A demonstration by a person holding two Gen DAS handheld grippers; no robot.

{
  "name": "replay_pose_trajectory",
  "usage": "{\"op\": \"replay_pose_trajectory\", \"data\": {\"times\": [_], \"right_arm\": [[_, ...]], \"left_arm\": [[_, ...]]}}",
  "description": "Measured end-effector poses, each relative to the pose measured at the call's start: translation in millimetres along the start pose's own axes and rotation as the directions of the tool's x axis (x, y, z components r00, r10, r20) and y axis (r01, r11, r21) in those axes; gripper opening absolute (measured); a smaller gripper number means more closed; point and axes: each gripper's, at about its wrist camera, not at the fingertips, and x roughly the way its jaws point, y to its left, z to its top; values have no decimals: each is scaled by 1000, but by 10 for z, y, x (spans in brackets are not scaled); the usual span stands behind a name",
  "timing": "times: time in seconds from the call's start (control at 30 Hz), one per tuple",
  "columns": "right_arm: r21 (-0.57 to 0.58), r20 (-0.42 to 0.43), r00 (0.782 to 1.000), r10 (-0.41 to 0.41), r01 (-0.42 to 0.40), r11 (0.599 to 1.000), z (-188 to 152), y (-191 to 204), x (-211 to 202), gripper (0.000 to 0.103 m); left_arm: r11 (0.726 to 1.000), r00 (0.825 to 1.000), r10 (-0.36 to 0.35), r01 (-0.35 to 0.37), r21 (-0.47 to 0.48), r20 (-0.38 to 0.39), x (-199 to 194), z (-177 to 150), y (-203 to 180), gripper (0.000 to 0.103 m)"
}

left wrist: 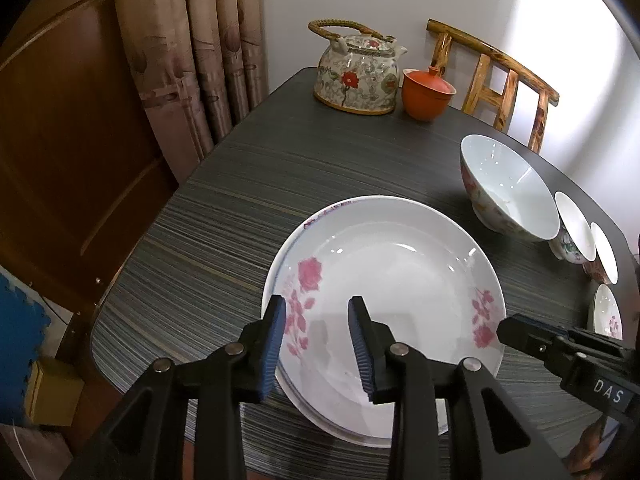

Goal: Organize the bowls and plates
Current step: 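Carry the rose-print plate onto the peony-print plate with both tools, then open both tools and release the rose-print plate on the stack, then move both tools to the other rose-print plate beside the bowls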

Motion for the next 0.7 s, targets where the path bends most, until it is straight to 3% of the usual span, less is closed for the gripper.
{"op": "replay_pose_trajectory", "data": {"times": [0.37,0.57,0.7], "right_arm": [[-28,65,996,54,-52,998,-37,29,-191,18],[-25,100,994,43,-40,999,-343,-267,-469,25],[-18,151,989,-8,11,1000,-575,-508,-758,34]], "left_arm": [[999,999,-32,31,38,11,-42,-38,-117,34],[991,999,-39,37,131,18,-68,-125,-374,34],[982,999,-43,38,187,22,-108,-200,-557,34]]}}
